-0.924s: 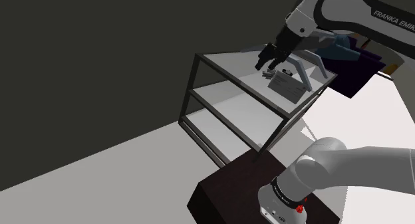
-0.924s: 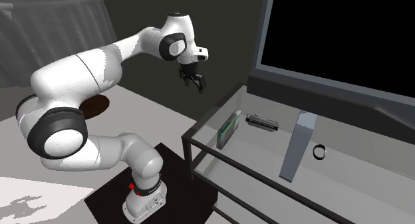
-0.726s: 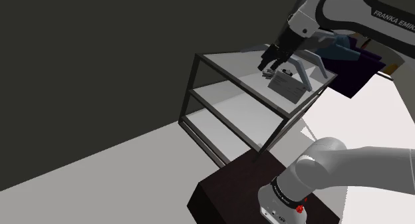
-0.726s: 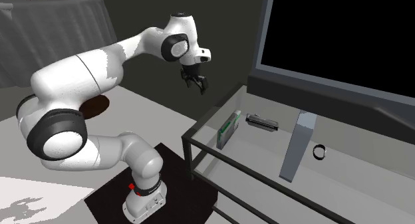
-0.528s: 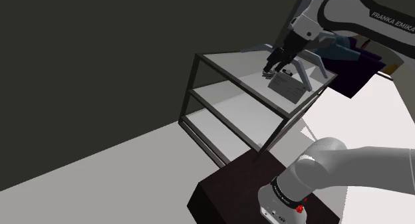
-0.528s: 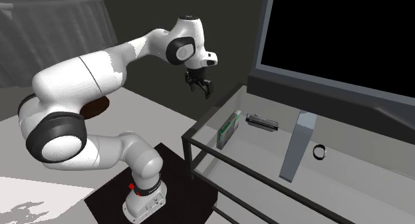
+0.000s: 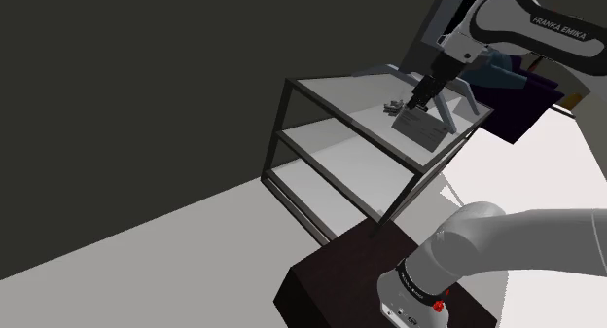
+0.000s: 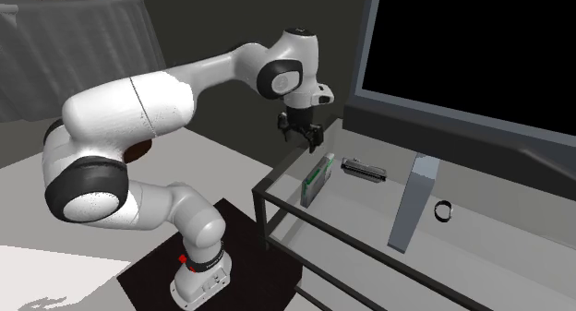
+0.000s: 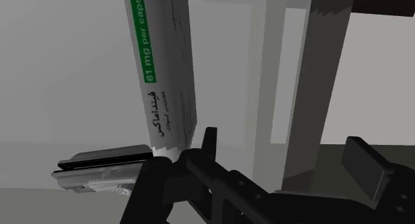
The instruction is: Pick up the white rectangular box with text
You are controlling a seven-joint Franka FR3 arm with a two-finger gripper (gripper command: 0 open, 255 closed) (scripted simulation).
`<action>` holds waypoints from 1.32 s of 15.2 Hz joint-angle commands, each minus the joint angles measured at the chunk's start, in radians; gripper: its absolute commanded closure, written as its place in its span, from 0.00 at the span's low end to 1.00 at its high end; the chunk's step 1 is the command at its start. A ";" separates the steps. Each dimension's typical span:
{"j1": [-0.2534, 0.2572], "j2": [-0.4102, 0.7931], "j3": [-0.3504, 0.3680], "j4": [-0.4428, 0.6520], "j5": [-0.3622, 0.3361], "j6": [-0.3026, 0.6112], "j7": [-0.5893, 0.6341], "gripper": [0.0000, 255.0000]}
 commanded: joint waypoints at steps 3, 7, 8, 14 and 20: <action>-0.001 0.081 -0.106 0.081 -0.041 -0.026 -0.143 0.00; 0.001 0.137 -0.169 0.120 -0.059 -0.025 -0.228 0.00; 0.000 0.133 -0.171 0.104 -0.061 -0.012 -0.228 0.00; -0.011 0.121 -0.177 0.019 -0.070 0.060 -0.228 0.00; -0.006 0.119 -0.153 -0.009 -0.063 0.084 -0.197 1.00</action>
